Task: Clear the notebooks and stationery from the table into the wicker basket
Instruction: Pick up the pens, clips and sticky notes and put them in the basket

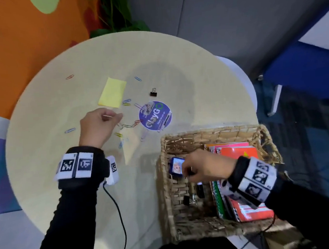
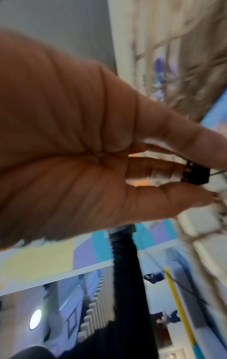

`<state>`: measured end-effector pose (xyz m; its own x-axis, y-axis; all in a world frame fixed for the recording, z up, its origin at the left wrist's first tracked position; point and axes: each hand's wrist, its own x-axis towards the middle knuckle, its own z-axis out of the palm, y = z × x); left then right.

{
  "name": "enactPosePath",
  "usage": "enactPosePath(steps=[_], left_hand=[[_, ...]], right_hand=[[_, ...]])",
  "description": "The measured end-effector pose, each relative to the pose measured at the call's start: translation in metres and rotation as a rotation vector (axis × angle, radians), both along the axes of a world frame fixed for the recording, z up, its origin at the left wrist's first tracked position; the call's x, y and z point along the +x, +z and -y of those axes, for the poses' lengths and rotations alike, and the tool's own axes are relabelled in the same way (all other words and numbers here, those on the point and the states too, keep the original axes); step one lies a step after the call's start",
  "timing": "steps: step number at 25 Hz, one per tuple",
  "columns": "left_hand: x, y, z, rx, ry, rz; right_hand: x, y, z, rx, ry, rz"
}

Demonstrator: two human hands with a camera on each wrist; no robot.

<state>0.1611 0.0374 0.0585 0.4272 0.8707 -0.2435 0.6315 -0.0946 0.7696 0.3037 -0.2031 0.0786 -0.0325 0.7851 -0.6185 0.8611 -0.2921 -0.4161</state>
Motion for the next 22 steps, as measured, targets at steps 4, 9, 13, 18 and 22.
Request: enactPosePath(steps=[4, 9, 13, 18, 22], left_hand=[[-0.002, 0.036, 0.064, -0.007, -0.267, 0.097], [-0.018, 0.046, 0.137, -0.008, -0.611, 0.022], [-0.023, 0.026, 0.183, 0.127, -0.914, -0.064], [-0.002, -0.001, 0.221, 0.299, -1.245, -0.434], [0.015, -0.005, 0.238, 0.305, -1.414, -0.823]], right_hand=[[-0.029, -0.049, 0.018, -0.128, 0.044, 0.064], [-0.044, -0.066, 0.014, -0.14, 0.109, 0.142], [-0.026, -0.048, 0.023, -0.051, -0.059, 0.054], [0.01, -0.016, 0.067, 0.146, -0.364, 0.059], [0.011, -0.01, 0.093, 0.167, -0.449, -0.004]])
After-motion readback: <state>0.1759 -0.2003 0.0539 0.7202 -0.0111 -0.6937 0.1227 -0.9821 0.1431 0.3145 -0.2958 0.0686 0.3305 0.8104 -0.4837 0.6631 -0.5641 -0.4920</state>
